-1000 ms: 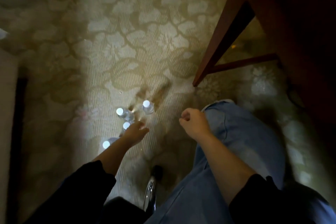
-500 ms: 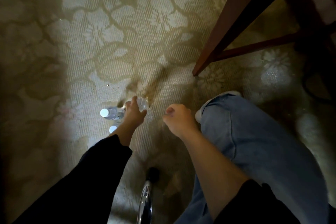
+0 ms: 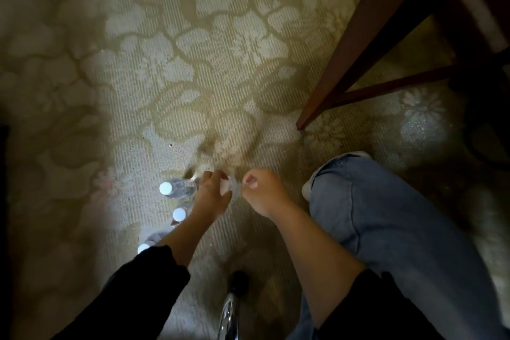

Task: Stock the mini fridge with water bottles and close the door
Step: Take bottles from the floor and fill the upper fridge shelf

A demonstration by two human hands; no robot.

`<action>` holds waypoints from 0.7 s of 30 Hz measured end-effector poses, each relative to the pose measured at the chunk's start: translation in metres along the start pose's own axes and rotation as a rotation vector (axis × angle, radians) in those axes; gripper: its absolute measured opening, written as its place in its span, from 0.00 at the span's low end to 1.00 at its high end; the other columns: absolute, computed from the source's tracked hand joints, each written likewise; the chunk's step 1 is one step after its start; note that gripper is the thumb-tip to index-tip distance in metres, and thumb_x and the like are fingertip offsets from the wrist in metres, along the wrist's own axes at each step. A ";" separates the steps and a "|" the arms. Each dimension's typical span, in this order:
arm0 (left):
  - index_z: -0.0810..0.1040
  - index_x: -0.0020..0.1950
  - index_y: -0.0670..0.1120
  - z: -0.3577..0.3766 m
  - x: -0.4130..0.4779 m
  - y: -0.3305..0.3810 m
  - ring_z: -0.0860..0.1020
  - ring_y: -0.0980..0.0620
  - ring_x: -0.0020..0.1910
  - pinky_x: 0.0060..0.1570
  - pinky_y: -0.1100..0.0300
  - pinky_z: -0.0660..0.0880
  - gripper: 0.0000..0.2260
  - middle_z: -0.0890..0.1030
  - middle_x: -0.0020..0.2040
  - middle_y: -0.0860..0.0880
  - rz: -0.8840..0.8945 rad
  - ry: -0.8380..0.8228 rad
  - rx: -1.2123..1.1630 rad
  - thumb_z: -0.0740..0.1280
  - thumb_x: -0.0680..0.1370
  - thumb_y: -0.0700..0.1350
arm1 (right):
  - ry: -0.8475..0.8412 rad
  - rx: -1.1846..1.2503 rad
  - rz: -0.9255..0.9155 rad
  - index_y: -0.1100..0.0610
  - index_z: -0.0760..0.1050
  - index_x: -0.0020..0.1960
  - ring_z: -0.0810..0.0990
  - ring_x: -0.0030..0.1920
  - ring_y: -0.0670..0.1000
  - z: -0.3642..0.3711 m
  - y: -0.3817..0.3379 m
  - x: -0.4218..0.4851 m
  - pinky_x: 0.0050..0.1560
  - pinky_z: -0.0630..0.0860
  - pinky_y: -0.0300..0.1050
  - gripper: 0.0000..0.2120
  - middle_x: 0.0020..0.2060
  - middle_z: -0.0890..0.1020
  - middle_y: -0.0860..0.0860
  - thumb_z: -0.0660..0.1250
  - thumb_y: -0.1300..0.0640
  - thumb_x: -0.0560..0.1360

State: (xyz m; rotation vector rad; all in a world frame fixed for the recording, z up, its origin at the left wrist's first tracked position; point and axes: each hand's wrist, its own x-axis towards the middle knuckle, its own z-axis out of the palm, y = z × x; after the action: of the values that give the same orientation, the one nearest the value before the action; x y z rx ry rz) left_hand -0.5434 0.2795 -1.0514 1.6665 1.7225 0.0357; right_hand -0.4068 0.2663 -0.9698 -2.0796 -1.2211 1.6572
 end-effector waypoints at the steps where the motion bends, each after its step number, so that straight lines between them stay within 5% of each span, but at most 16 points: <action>1: 0.73 0.57 0.42 -0.006 -0.007 0.006 0.73 0.48 0.48 0.44 0.58 0.68 0.13 0.73 0.56 0.43 0.029 -0.007 -0.013 0.68 0.73 0.40 | -0.012 -0.025 -0.011 0.58 0.73 0.48 0.74 0.40 0.50 -0.003 -0.001 -0.007 0.39 0.68 0.41 0.03 0.39 0.74 0.50 0.60 0.60 0.77; 6: 0.74 0.54 0.46 -0.040 -0.049 0.040 0.70 0.53 0.49 0.43 0.68 0.65 0.09 0.74 0.53 0.47 0.255 -0.014 -0.046 0.67 0.75 0.41 | 0.025 -0.131 -0.077 0.57 0.70 0.48 0.70 0.45 0.50 -0.023 0.005 -0.054 0.37 0.66 0.37 0.02 0.39 0.71 0.48 0.59 0.61 0.78; 10: 0.74 0.53 0.47 -0.073 -0.082 0.079 0.72 0.51 0.48 0.44 0.62 0.70 0.07 0.75 0.51 0.46 0.416 -0.001 -0.038 0.65 0.75 0.41 | 0.083 -0.113 -0.155 0.58 0.70 0.59 0.77 0.53 0.53 -0.028 0.010 -0.093 0.51 0.76 0.48 0.15 0.53 0.78 0.53 0.68 0.58 0.74; 16: 0.76 0.52 0.48 -0.128 -0.139 0.132 0.74 0.52 0.47 0.42 0.69 0.66 0.07 0.77 0.50 0.47 0.633 -0.024 0.004 0.66 0.74 0.43 | 0.210 0.013 -0.342 0.57 0.68 0.65 0.76 0.54 0.48 -0.047 -0.006 -0.158 0.53 0.73 0.44 0.25 0.57 0.77 0.52 0.71 0.58 0.71; 21: 0.77 0.50 0.47 -0.175 -0.196 0.179 0.74 0.54 0.46 0.45 0.61 0.71 0.05 0.77 0.47 0.49 0.803 -0.031 0.049 0.66 0.75 0.44 | 0.298 0.007 -0.474 0.52 0.68 0.66 0.77 0.58 0.47 -0.060 -0.013 -0.217 0.58 0.74 0.45 0.27 0.59 0.78 0.49 0.73 0.57 0.69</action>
State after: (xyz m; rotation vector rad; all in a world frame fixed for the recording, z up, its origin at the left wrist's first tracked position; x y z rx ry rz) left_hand -0.4991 0.2158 -0.7435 2.2725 0.9379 0.3388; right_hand -0.3644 0.1404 -0.7878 -1.7656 -1.4509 1.0981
